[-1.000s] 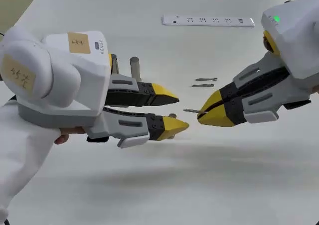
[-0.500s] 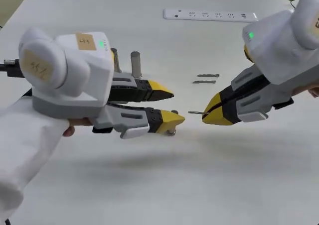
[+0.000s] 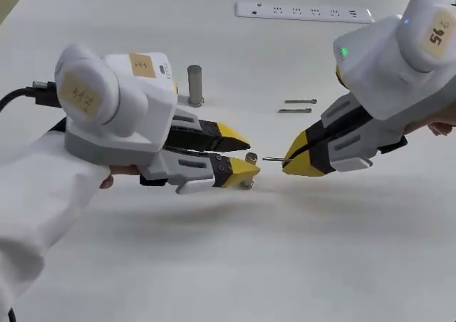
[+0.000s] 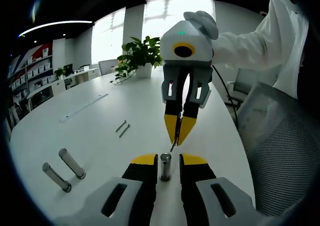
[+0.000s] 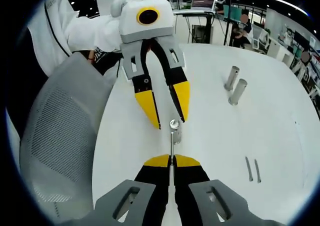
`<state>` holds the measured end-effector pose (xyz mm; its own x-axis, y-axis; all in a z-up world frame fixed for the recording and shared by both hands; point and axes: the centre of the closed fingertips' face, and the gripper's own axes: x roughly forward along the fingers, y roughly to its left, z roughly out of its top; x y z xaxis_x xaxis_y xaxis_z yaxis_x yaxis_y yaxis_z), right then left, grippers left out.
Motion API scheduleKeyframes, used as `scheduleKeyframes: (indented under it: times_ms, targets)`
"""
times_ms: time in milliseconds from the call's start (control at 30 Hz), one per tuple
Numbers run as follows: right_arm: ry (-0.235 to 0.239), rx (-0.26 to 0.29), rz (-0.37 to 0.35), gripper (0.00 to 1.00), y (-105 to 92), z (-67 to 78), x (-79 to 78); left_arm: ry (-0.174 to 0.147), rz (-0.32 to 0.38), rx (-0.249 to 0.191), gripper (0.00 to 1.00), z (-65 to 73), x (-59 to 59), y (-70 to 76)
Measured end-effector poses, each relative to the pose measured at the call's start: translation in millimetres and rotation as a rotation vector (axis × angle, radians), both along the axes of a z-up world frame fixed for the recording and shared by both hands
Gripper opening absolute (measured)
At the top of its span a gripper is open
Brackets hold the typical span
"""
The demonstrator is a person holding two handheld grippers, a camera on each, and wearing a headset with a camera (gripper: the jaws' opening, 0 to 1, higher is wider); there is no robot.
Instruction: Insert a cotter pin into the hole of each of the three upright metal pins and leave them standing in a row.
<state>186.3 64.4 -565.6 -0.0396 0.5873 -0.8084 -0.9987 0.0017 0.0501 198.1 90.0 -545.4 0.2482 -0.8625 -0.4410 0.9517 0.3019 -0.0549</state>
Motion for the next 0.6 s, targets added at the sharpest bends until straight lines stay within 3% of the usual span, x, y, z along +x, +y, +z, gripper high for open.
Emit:
scheduleKeyframes:
  times_ms: [233, 600]
  targets:
    - [0.006, 0.001, 0.004, 0.0, 4.4, -2.5, -0.2, -0.003, -0.002, 0.008, 0.06, -1.4, 2.5, 0.7]
    - [0.008, 0.001, 0.004, 0.0, 4.7, -2.4, 3.0, 0.001, -0.012, 0.007, 0.06, 0.2, 1.8, 0.0]
